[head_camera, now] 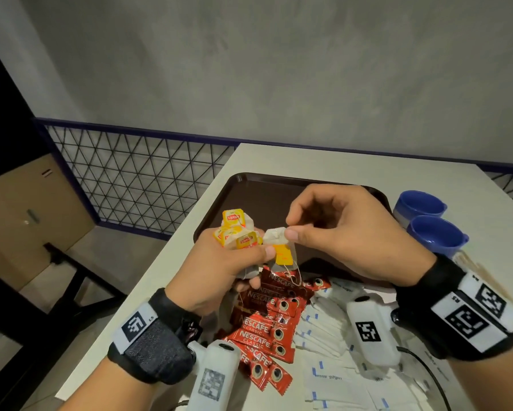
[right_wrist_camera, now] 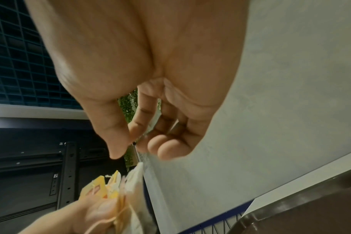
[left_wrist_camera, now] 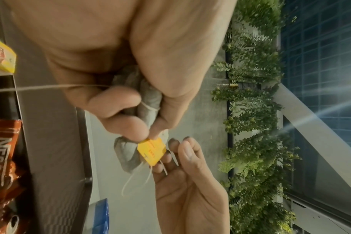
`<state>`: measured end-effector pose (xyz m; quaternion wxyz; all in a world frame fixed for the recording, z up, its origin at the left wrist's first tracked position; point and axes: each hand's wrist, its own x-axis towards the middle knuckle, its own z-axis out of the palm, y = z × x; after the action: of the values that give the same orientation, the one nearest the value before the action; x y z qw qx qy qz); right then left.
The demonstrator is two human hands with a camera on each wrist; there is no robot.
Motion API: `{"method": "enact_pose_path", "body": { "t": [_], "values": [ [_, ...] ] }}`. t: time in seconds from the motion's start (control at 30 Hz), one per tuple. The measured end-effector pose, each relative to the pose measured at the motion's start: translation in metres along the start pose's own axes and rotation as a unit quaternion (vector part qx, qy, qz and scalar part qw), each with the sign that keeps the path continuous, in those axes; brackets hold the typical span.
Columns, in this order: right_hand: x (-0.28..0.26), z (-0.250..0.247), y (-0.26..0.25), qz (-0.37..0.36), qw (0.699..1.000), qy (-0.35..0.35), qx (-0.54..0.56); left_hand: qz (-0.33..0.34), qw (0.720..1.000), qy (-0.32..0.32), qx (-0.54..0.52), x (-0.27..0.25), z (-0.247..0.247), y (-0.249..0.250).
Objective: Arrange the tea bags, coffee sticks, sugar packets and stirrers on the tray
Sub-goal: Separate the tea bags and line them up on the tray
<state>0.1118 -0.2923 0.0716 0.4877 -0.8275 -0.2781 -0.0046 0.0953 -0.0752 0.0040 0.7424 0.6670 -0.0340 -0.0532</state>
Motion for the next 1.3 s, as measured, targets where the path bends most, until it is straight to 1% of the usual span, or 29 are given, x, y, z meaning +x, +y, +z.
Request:
{"method": "enact_pose_path", "body": {
  "t": [0.03,0.1,0.2,0.43,0.57,0.73,0.87,1.03,1.2,1.3],
  "values": [
    [-0.002,-0.001,0.000,-0.001,1.000,0.003,0.011,-0.003,1.000,0.010,-0.008,0.001,-0.001,0.000],
    [-0.006,0.000,-0.002,-0.004,1.000,-0.015,0.023,-0.006,1.000,0.023,-0.018,0.002,-0.002,0.000],
    [-0.009,0.008,-0.003,-0.001,0.999,-0.039,0.007,-0.004,0.999,0.032,-0.028,0.002,-0.003,0.000],
    [-0.010,0.023,0.003,0.015,0.998,0.012,-0.067,-0.005,0.999,-0.002,-0.045,-0.004,0.002,0.003],
    [-0.010,0.024,0.004,0.021,0.997,0.014,-0.079,0.000,0.999,-0.014,-0.036,-0.005,0.002,0.005],
    [-0.011,0.020,0.006,0.028,0.998,0.016,-0.047,0.010,1.000,-0.024,-0.014,-0.005,-0.001,0.006],
    [-0.011,0.014,0.006,0.039,0.998,0.036,-0.017,0.016,1.000,0.007,-0.001,-0.003,0.000,0.005],
    [-0.010,0.005,0.005,0.042,0.998,0.052,0.022,0.036,0.998,0.018,0.041,-0.006,0.001,0.005],
    [-0.010,0.003,0.003,0.053,0.995,0.024,0.078,0.042,0.997,0.023,0.061,-0.007,0.004,0.004],
    [-0.011,0.003,0.003,0.056,0.993,0.006,0.101,0.044,0.997,0.039,0.044,-0.007,0.004,0.003]
  ]
}}
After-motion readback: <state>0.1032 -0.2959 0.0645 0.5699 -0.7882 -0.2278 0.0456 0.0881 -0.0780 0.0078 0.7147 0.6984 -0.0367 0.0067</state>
